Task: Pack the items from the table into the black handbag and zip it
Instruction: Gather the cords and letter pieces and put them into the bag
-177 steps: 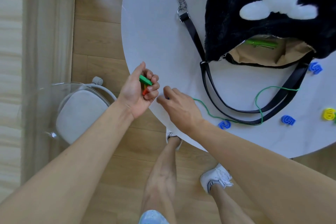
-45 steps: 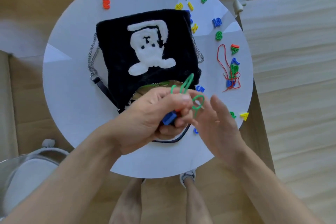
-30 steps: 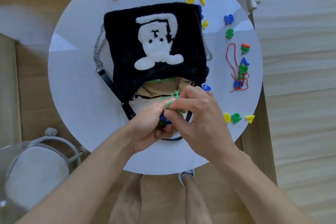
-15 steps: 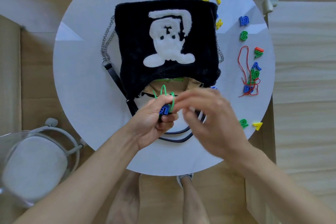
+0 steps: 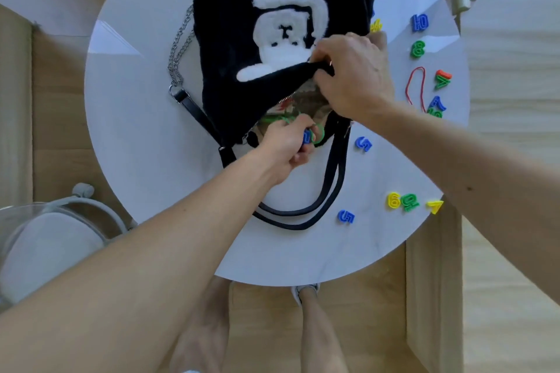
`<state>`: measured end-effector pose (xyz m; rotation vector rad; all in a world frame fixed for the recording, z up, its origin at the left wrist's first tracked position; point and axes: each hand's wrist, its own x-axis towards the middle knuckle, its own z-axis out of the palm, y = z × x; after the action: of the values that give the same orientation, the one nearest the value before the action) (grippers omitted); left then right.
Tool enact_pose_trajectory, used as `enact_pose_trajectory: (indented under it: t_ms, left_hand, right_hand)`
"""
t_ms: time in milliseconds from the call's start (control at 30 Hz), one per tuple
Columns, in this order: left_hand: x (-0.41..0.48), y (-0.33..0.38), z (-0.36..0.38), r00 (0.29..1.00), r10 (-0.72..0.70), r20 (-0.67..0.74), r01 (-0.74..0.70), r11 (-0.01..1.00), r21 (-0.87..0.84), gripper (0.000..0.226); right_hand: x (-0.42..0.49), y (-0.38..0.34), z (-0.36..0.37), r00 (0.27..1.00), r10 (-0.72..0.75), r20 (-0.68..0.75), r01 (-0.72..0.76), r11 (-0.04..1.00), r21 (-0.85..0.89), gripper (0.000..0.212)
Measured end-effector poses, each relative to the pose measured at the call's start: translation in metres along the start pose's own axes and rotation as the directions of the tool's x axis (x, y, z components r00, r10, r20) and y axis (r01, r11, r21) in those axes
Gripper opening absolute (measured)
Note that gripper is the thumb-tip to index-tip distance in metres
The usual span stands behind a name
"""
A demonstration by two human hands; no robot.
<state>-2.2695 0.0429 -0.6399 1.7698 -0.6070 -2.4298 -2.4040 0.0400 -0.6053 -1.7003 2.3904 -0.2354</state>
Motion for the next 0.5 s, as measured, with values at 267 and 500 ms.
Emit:
enact_pose_trajectory:
  t_ms: [267, 500]
  left_hand:
    - [0.015, 0.050, 0.041, 0.985, 0.092, -0.148, -0.138, 0.930, -0.341, 0.021]
    - [-0.011, 0.042, 0.033, 0.949, 0.308, 0.074, -0.233, 0.838, -0.493, 0.034]
  right_hand:
    - [0.016, -0.004, -0.038, 0.997, 0.063, -0.053, -0.053, 0.983, 0.173, 0.019]
    - [0.008, -0.001, -0.036, 0.996, 0.084, -0.022, -0.078, 0.978, 0.196, 0.008]
